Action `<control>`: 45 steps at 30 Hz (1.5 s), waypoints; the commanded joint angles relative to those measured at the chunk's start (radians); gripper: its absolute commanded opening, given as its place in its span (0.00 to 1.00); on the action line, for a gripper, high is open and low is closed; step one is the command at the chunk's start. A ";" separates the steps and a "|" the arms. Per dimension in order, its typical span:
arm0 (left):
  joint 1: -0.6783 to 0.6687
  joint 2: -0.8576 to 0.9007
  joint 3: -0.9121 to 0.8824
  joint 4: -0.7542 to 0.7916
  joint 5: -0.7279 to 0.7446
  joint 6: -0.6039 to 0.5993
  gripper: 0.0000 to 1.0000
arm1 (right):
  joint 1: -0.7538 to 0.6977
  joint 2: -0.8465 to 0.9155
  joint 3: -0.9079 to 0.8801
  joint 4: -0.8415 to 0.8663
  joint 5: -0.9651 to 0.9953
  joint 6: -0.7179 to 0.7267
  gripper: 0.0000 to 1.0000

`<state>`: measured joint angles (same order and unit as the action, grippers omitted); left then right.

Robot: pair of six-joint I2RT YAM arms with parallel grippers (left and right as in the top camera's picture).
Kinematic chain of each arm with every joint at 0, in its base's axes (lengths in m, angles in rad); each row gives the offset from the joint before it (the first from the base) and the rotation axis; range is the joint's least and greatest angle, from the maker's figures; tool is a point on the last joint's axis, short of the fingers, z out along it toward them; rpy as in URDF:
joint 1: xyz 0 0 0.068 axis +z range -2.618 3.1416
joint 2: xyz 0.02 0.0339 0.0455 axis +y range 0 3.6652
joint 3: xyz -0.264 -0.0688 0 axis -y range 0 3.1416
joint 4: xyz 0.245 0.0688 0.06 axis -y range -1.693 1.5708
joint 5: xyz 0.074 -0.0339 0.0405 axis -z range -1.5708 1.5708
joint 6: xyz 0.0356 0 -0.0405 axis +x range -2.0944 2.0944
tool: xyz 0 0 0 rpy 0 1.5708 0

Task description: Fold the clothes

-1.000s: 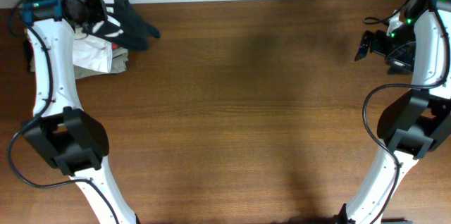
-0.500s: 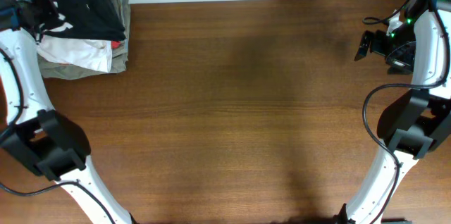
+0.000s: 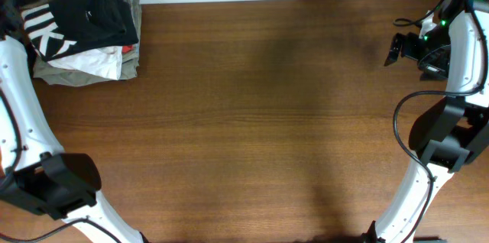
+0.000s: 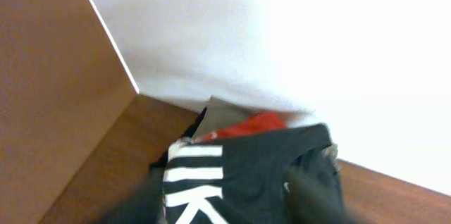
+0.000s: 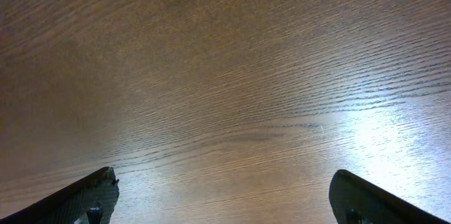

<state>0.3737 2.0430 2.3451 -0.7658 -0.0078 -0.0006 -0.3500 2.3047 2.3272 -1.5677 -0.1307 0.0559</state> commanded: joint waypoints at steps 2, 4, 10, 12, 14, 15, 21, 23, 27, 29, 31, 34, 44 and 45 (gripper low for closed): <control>0.006 0.169 -0.013 -0.005 0.073 -0.068 0.01 | 0.003 -0.013 0.012 -0.002 0.008 0.008 0.99; 0.006 0.276 -0.013 0.067 0.098 -0.079 0.01 | 0.003 -0.013 0.012 -0.002 0.008 0.008 0.99; 0.006 0.482 0.002 0.257 0.098 -0.082 0.01 | 0.003 -0.013 0.012 -0.002 0.008 0.008 0.99; 0.006 0.413 0.042 0.249 0.098 -0.082 0.05 | 0.003 -0.013 0.012 -0.002 0.008 0.008 0.99; 0.000 0.275 0.063 0.229 0.098 -0.082 0.13 | 0.003 -0.013 0.012 -0.002 0.008 0.008 0.99; -0.005 0.194 0.063 0.196 0.099 -0.082 0.16 | 0.003 -0.013 0.012 -0.002 0.008 0.008 0.99; -0.085 -0.227 0.063 -0.194 0.102 -0.082 0.99 | 0.001 -0.016 0.021 0.046 -0.317 -0.011 0.99; -0.125 -0.297 0.063 -0.335 0.102 -0.082 0.99 | 0.004 -0.058 0.065 -0.009 -0.463 -0.084 0.99; -0.134 -0.291 0.061 -0.498 0.102 -0.082 0.99 | 0.008 -0.346 0.066 -0.106 -0.444 -0.176 0.99; -0.135 -0.291 0.061 -0.545 0.101 -0.081 0.99 | 0.024 -0.554 0.050 -0.131 -0.343 -0.171 0.99; -0.135 -0.291 0.061 -0.613 0.098 -0.081 0.99 | 0.030 -0.747 0.050 -0.131 -0.328 -0.136 0.99; -0.135 -0.291 0.061 -0.682 0.098 -0.081 0.99 | 0.030 -0.906 0.050 -0.131 -0.328 -0.072 0.99; -0.135 -0.291 0.061 -0.739 0.098 -0.081 0.99 | 0.044 -1.170 0.038 -0.131 -0.316 -0.075 0.99; -0.135 -0.291 0.061 -0.739 0.098 -0.081 0.99 | 0.063 -1.172 0.013 -0.130 -0.311 -0.078 0.99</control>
<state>0.2405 1.7466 2.4065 -1.5051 0.0902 -0.0837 -0.3202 1.1263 2.3726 -1.6924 -0.4644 -0.0265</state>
